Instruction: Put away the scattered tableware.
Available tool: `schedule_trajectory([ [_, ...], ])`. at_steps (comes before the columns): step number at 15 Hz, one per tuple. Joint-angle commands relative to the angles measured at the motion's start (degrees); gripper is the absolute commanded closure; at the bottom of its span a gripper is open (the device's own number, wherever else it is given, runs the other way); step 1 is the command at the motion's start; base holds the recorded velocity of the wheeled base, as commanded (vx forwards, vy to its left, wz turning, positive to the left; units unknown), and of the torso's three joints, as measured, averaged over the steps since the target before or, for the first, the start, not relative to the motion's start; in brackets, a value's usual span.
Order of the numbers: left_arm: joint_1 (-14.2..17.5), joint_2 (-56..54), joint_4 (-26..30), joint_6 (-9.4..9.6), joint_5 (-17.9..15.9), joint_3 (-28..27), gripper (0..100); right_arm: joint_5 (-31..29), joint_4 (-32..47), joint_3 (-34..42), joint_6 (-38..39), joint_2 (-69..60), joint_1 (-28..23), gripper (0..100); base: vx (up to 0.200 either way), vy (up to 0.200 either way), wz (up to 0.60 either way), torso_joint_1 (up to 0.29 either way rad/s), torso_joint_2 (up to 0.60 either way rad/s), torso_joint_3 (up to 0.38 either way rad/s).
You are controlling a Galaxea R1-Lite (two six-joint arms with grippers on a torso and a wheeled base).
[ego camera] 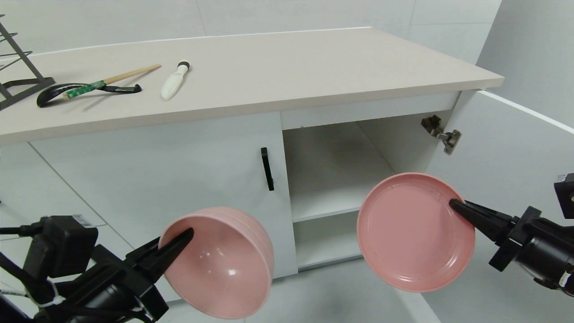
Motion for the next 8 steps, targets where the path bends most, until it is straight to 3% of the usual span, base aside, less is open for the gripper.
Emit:
schedule_trajectory([
  [1, 0.0, 0.2, 0.0, -0.01, 0.0, 0.0, 100, 0.1, -0.1, -0.4, 0.0, 5.0, -0.1, 100, 0.200, -0.200, 0.00, 0.002, 0.00, 0.002],
  [8, 0.0, -1.4, -0.3, 0.08, 0.0, -0.1, 100, 0.0, -0.1, -2.1, 0.0, 10.0, 0.2, 100, 0.000, 0.000, 0.00, 0.000, 0.00, 0.000],
])
